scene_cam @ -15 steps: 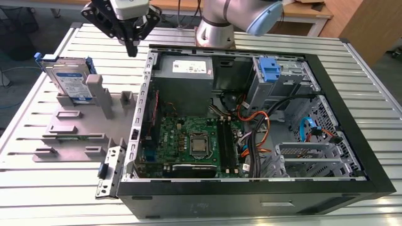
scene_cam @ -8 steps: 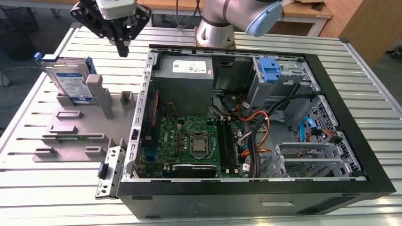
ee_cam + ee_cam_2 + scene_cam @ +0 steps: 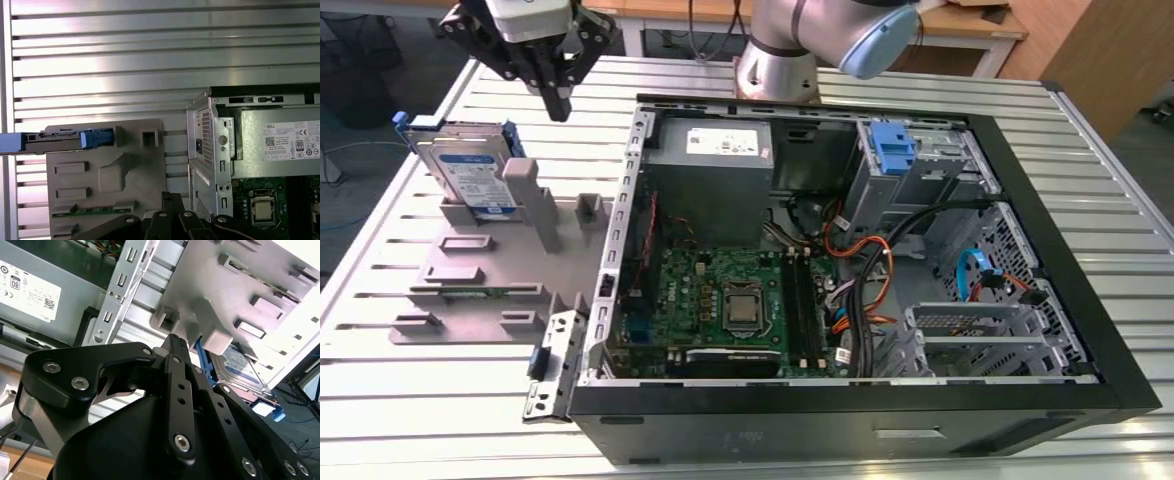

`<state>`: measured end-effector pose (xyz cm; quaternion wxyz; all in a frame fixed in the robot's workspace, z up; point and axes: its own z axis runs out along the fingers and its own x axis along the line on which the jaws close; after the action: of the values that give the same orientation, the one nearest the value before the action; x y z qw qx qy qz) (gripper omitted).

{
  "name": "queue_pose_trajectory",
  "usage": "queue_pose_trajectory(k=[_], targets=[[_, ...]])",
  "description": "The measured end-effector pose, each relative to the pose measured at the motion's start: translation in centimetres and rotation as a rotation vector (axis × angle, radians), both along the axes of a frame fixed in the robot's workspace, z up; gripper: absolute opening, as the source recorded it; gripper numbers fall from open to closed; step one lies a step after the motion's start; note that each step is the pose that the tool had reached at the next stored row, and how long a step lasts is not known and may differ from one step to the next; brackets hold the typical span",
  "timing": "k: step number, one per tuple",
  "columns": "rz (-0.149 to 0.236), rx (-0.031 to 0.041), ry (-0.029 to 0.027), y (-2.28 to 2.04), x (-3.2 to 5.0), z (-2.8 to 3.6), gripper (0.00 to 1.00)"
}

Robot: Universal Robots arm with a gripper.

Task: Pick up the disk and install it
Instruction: 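Reach for the disk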

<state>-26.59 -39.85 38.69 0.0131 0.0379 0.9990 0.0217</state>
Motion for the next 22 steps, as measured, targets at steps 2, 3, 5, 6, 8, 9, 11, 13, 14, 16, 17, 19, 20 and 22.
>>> queue_pose_trajectory(k=[2, 3, 5, 6, 8, 9, 11, 13, 14, 16, 17, 19, 20, 22], targets=[[0.000, 0.0000, 0.0000, 0.01, -0.44, -0.03, 0.11], [0.000, 0.0001, -0.0001, 0.01, -0.65, -0.05, 0.11], [0.000, 0.0000, 0.0000, 0.03, -1.08, -0.07, 0.11], [0.000, 0.0000, 0.0000, 0.04, -1.28, -0.08, 0.11], [-0.001, 0.0000, 0.0000, 0.08, -1.65, -0.11, 0.11], [-0.001, 0.0000, 0.0000, 0.10, -1.79, -0.12, 0.11], [-0.002, 0.0001, 0.0000, 0.14, -2.03, -0.14, 0.11], [-0.002, 0.0000, 0.0000, 0.18, -2.31, -0.17, 0.11], [-0.003, 0.0000, 0.0000, 0.20, -2.45, -0.18, 0.11], [-0.003, 0.0000, 0.0000, 0.24, -2.79, -0.21, 0.11], [-0.003, 0.0001, 0.0000, 0.25, -2.99, -0.23, 0.11], [-0.003, 0.0000, 0.0000, 0.27, -3.45, -0.27, 0.11], [-0.003, 0.0000, 0.0000, 0.28, -3.69, -0.29, 0.11], [-0.004, 0.0000, 0.0000, 0.29, -4.21, -0.33, 0.11]])
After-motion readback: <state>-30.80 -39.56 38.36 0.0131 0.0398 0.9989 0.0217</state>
